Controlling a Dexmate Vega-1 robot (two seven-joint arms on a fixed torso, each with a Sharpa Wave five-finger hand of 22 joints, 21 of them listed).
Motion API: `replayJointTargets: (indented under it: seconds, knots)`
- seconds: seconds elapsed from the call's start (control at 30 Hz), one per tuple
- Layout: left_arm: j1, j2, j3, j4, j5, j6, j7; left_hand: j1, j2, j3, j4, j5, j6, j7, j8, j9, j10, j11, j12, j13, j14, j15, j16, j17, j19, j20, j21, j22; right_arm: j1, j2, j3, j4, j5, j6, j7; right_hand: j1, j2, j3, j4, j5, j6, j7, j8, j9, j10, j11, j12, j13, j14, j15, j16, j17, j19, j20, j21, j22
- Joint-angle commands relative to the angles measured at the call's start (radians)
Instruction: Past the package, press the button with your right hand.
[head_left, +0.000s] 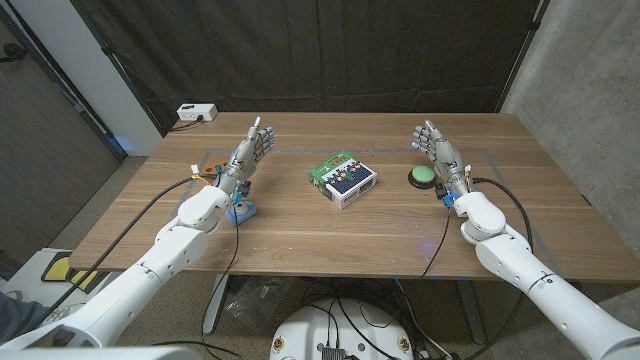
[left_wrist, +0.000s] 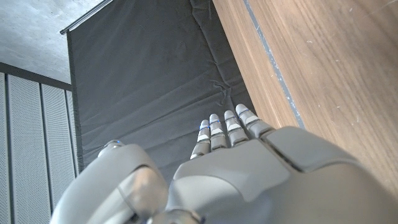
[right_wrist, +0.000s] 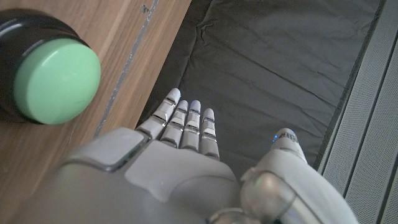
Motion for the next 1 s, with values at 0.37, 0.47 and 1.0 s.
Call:
replayJointTargets:
  seconds: [0.37,0.47,1.0]
  knots:
    - [0.059,0.039,-0.02,-0.054,0.03,-0.06,-0.009,0.015,0.01,0.002,-0.007,0.006,0.014,0.003,0.004,0.003,0.019,0.003,0.009,0.003,0.018,0.001,0.003,0.002,0.013,0.002,0.002,0.004,-0.081,-0.036,0.026,-0.103,-0.218,-0.005,-0.171,0.006,0.002,-0.002,-0.003,0.008,0.038,-0.032,0.013,0.003,0.021,-0.02,0.008,0.004,0.027,-0.014,-0.001,0.002,0.024,-0.055,-0.019,0.005]
    - [0.066,0.039,-0.023,-0.06,0.03,-0.066,-0.006,0.018,0.012,0.002,-0.008,0.006,0.02,0.004,0.006,0.003,0.022,0.004,0.009,0.003,0.026,0.001,0.004,0.002,0.014,0.003,0.001,0.004,-0.083,-0.044,0.027,-0.118,-0.248,-0.035,-0.19,0.006,0.002,-0.002,-0.002,0.008,0.038,-0.03,0.012,0.003,0.023,-0.022,0.009,0.004,0.028,-0.014,-0.001,0.003,0.025,-0.055,-0.02,0.005]
    - [0.081,0.025,-0.029,-0.067,0.036,-0.077,0.017,0.031,0.023,0.002,-0.013,0.006,0.026,0.007,0.003,0.003,0.027,0.001,0.006,0.002,0.025,0.002,-0.003,0.002,-0.002,0.002,-0.01,0.004,-0.11,-0.075,0.031,-0.172,-0.469,-0.149,-0.337,0.002,0.008,-0.003,0.0,0.01,0.037,-0.041,0.009,0.003,0.031,-0.037,0.009,0.004,0.039,-0.024,-0.001,0.003,0.038,-0.061,-0.028,0.005]
